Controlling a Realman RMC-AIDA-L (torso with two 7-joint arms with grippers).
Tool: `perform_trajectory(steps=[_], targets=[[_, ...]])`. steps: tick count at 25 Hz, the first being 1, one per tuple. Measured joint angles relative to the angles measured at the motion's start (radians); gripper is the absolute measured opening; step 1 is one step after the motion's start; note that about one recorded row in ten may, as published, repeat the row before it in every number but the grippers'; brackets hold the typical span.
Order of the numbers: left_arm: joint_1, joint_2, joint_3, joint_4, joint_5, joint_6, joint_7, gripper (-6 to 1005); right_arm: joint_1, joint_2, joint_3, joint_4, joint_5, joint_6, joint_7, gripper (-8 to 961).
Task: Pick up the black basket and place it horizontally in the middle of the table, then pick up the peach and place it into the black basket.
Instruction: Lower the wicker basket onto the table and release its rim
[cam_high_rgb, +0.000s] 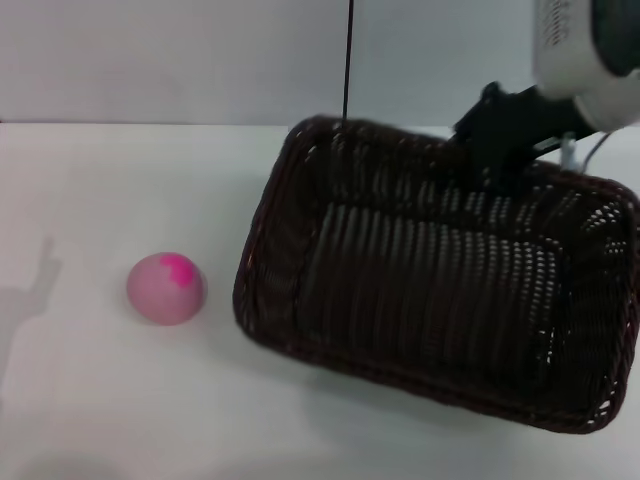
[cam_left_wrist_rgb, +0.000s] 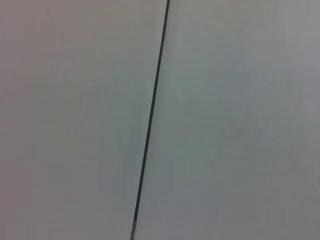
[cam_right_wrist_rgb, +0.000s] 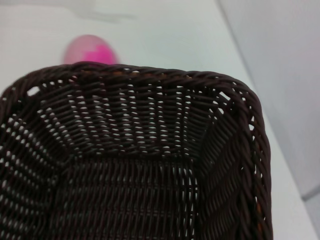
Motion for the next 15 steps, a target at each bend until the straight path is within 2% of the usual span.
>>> perform_trajectory(steps=[7,15], targets=[[0.006,0.000,-0.007,-0.016,0.000,-0.003,0.000,830,0.023,-0.001,-0.135,0.057,0.000,0.064,-0.025,206],[0.010,-0.001,0.001,-0.021,0.001,-0.008,0.000,830,0.014,0.003,-0.165,0.073,0.064,0.093,-0.169,226]])
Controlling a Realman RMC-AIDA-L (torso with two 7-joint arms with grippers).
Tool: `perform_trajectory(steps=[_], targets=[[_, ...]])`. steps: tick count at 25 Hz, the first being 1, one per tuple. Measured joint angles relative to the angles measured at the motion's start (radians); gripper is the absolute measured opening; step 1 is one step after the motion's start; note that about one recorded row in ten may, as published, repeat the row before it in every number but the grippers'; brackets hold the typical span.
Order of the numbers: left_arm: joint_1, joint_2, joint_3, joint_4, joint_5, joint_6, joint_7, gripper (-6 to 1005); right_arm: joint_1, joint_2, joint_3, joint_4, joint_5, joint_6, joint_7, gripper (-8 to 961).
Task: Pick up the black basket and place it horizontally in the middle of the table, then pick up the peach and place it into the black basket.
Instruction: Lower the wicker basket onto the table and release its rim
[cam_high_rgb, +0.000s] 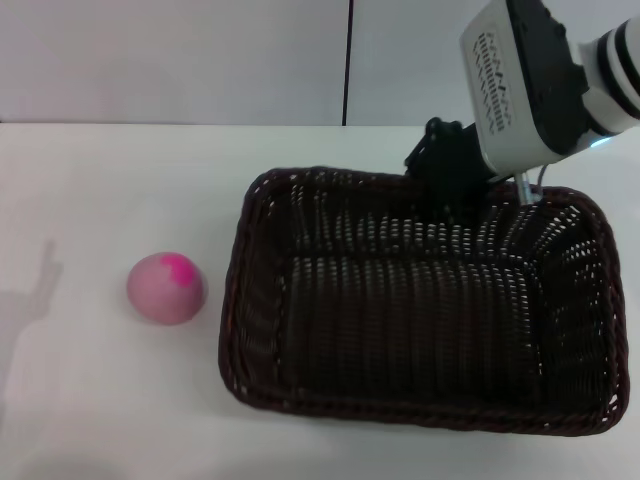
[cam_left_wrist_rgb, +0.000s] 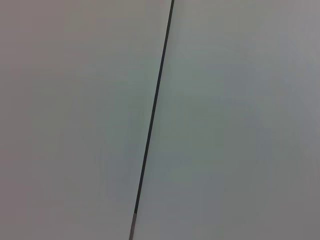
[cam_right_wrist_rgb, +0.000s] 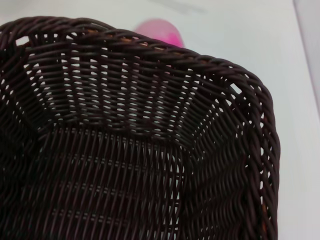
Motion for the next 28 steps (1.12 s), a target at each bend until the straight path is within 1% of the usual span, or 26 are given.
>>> perform_trajectory(steps=[6,17,19,28], targets=[[0.005,0.000,0.002,-0.014,0.002,0.000,0.000,829,-0.008,0.002,-0.010,0.011,0.054,0.003,-0.098,240],[0.015,0.000,0.005,-0.027,0.004,0.002,0.000,828,-0.012,0.002,-0.018,0.034,0.055,0.079,-0.124,267],[0.015,0.000,0.005,-0.028,0.004,0.001,0.000,828,-0.012,0.002,-0.021,0.055,0.065,0.096,-0.157,272],[0.014,0.002,0.006,-0.028,0.006,0.006,0.000,827,-0.024,0.003,-0.045,0.085,0.096,0.173,-0.176,294]])
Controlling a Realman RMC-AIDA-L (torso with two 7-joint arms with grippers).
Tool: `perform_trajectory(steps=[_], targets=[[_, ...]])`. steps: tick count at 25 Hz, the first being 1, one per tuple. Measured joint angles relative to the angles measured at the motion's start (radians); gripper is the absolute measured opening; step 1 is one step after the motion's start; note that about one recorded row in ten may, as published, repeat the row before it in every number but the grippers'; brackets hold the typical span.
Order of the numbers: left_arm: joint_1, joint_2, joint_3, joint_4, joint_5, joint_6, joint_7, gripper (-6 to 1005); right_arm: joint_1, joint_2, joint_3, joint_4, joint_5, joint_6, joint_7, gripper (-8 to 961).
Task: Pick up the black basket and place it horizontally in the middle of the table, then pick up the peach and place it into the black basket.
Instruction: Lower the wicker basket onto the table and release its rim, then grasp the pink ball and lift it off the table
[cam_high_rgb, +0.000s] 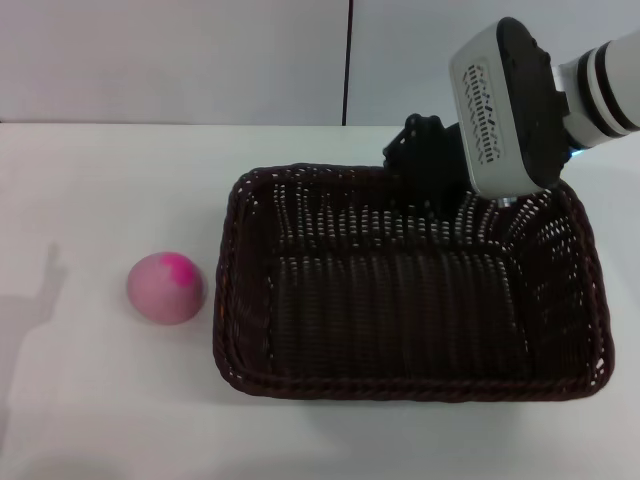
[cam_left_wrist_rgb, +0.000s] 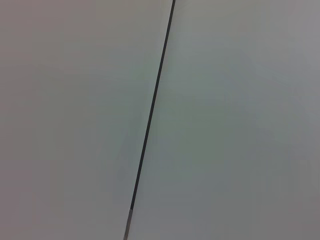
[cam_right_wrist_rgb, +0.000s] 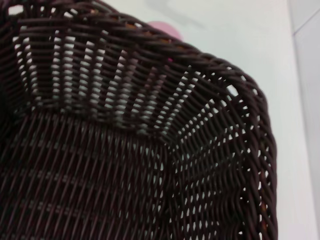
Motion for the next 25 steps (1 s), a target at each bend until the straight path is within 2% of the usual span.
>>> perform_trajectory(steps=[8,11,12,13,16,17,18,19,20,21,25], targets=[[-0.011,0.004,0.003,0.008,0.004,-0.006,-0.010,826,-0.025,0.003,0.000,-0.005,0.052,0.021,-0.001,314],[-0.016,0.007,0.012,0.030,0.011,-0.007,-0.048,826,-0.052,0.003,0.002,-0.024,0.100,0.021,-0.001,552],[-0.016,0.007,0.012,0.030,0.011,-0.007,-0.048,826,-0.091,0.002,0.006,-0.060,0.150,0.018,-0.002,556],[-0.024,0.008,0.034,0.084,0.014,-0.003,-0.122,826,-0.091,0.002,0.006,-0.060,0.150,0.018,-0.002,560],[-0.027,0.008,0.049,0.114,0.014,0.001,-0.149,826,-0.184,0.000,0.008,-0.157,0.251,0.012,-0.002,572],[-0.036,0.009,0.108,0.201,0.015,0.011,-0.219,825,-0.221,-0.001,0.008,-0.192,0.289,0.012,0.002,577],[-0.036,0.009,0.108,0.201,0.015,0.011,-0.219,825,-0.256,-0.001,0.010,-0.224,0.327,0.013,0.006,581],[-0.042,0.009,0.158,0.263,0.016,0.013,-0.274,825,-0.292,0.000,0.013,-0.248,0.375,0.015,0.008,585],[-0.042,0.009,0.158,0.263,0.016,0.013,-0.274,825,-0.342,0.000,0.017,-0.276,0.442,0.019,0.007,589],[-0.050,0.010,0.273,0.413,0.016,0.017,-0.405,825,-0.392,0.002,0.021,-0.292,0.518,0.022,0.000,593],[-0.049,0.011,0.360,0.516,0.016,0.023,-0.490,825,-0.573,0.003,0.044,-0.272,0.894,0.022,-0.097,597]])
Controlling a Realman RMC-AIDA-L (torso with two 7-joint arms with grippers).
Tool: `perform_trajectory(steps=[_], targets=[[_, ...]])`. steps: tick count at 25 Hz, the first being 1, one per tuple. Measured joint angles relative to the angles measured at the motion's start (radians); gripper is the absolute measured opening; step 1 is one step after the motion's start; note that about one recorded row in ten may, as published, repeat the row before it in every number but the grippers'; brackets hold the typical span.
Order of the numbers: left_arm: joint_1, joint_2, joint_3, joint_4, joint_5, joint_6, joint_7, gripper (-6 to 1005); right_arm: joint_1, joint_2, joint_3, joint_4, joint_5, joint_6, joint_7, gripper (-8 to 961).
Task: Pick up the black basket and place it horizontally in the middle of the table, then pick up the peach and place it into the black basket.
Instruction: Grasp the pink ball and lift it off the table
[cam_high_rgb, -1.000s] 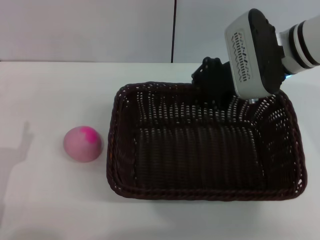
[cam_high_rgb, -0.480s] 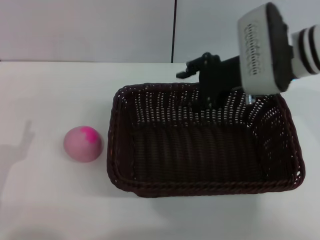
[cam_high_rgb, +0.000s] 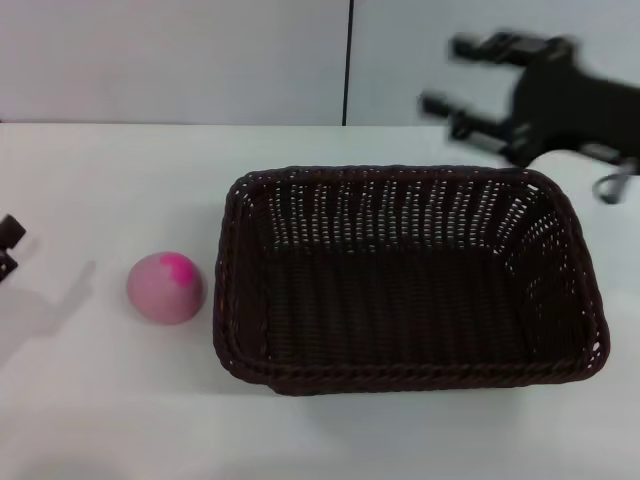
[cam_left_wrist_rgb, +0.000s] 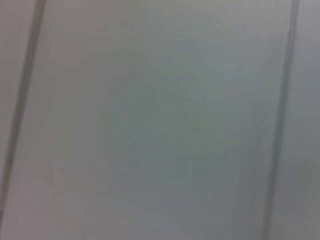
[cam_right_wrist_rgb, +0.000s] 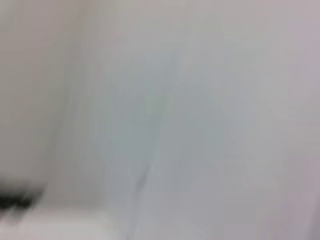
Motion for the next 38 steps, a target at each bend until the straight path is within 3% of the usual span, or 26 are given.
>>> perform_trajectory(steps=[1,2,3,5,8,13,17,25,27,38], targets=[[0.006,0.001,0.072,0.088,0.004,0.002,-0.060,825,-0.066,0.000,0.010,0.062,0.179,-0.012,-0.066,597],[0.008,0.002,0.097,0.121,0.012,0.003,-0.083,824,-0.066,0.000,0.010,0.062,0.179,-0.012,-0.066,597],[0.010,0.004,0.122,0.154,0.023,0.003,-0.108,824,-0.101,0.000,0.015,0.113,0.290,-0.027,-0.110,597],[0.010,0.005,0.135,0.179,0.040,0.002,-0.128,824,-0.140,-0.001,0.030,0.221,0.441,-0.085,-0.186,597],[-0.011,0.006,0.165,0.292,0.177,-0.011,-0.209,824,-0.158,0.000,0.075,0.430,0.622,-0.241,-0.282,597],[-0.046,0.001,0.167,0.298,0.260,-0.036,-0.216,823,-0.125,-0.004,0.119,0.802,0.853,-0.526,-0.392,597],[-0.089,-0.003,0.170,0.220,0.296,-0.109,-0.166,823,-0.107,-0.004,0.133,0.954,0.890,-0.606,-0.431,597],[-0.126,-0.004,0.187,0.186,0.351,-0.140,-0.140,822,-0.101,-0.002,0.134,1.049,0.891,-0.635,-0.432,597],[-0.150,-0.006,0.245,0.160,0.389,-0.183,-0.145,822,-0.101,-0.004,0.138,1.057,0.893,-0.637,-0.429,597],[-0.202,-0.009,0.260,0.068,0.384,-0.248,-0.104,821,-0.096,-0.004,0.150,1.064,0.896,-0.636,-0.425,597]])
